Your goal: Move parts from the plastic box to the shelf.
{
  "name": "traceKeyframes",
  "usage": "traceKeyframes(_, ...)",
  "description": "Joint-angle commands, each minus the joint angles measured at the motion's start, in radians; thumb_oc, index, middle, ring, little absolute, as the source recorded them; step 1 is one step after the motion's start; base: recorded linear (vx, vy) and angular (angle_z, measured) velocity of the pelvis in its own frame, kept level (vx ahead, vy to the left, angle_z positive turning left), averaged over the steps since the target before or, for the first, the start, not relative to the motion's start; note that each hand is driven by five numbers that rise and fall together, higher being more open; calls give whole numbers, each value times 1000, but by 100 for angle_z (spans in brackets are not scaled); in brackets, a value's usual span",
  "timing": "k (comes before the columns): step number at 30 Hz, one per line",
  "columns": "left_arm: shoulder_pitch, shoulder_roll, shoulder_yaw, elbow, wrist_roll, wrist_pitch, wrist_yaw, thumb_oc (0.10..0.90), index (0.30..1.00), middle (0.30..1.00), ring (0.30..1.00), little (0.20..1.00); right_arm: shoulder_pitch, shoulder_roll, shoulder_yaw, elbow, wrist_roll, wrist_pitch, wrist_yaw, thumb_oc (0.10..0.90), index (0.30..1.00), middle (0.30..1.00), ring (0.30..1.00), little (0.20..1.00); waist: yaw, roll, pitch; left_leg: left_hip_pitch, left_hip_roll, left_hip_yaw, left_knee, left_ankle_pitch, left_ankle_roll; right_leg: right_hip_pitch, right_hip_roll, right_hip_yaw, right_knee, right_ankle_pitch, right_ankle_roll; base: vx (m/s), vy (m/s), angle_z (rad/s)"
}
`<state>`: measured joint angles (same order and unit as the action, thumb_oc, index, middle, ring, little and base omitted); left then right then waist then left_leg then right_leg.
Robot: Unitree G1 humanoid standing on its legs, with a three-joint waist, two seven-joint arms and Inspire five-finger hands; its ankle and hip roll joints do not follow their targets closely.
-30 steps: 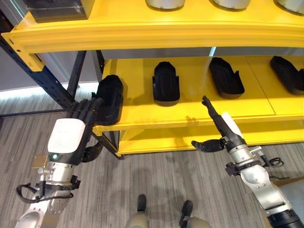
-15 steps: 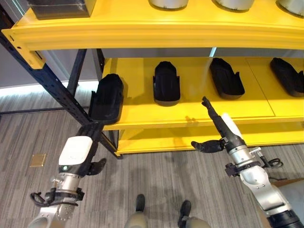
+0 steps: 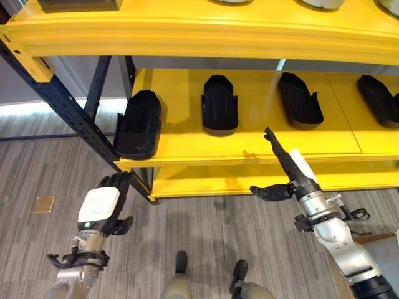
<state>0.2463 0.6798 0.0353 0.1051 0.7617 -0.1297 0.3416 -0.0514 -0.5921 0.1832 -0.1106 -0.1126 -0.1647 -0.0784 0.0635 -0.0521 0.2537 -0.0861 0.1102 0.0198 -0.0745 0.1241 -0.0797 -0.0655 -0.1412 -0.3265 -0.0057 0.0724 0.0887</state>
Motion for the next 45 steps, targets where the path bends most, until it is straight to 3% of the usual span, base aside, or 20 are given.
traceKeyframes(1, -103, 56, 53, -47, 40, 14, 109, 900, 1000, 1000, 1000, 1000, -137, 15, -9, -76, 27, -78, -78, 900, 1000, 1000, 1000, 1000, 9, -72, 3, 36, 23, -74, 68, -125, 5, -53, -116, 42, 52, 54, 86, 0, 0, 0)
traceKeyframes(20, -235, 74, 8, -10, 51, 55, 158, 900, 1000, 1000, 1000, 1000, -173, 13, 22, -74, 31, -83, -92, 900, 1000, 1000, 1000, 1000, -5, -107, 51, 1, 24, -64, 106, -138, 6, -99, -116, 69, 74, 52, 82, -3, 2, -1)
traceKeyframes(45, -353, 115, -8, 48, 49, 98, 203, 900, 1000, 1000, 1000, 1000, -203, 10, 34, -75, 17, -87, -111, 900, 1000, 1000, 1000, 1000, -16, -123, 106, -65, 18, -55, 181, -161, 9, -163, -131, 96, 119, 49, 78, -2, 6, -1)
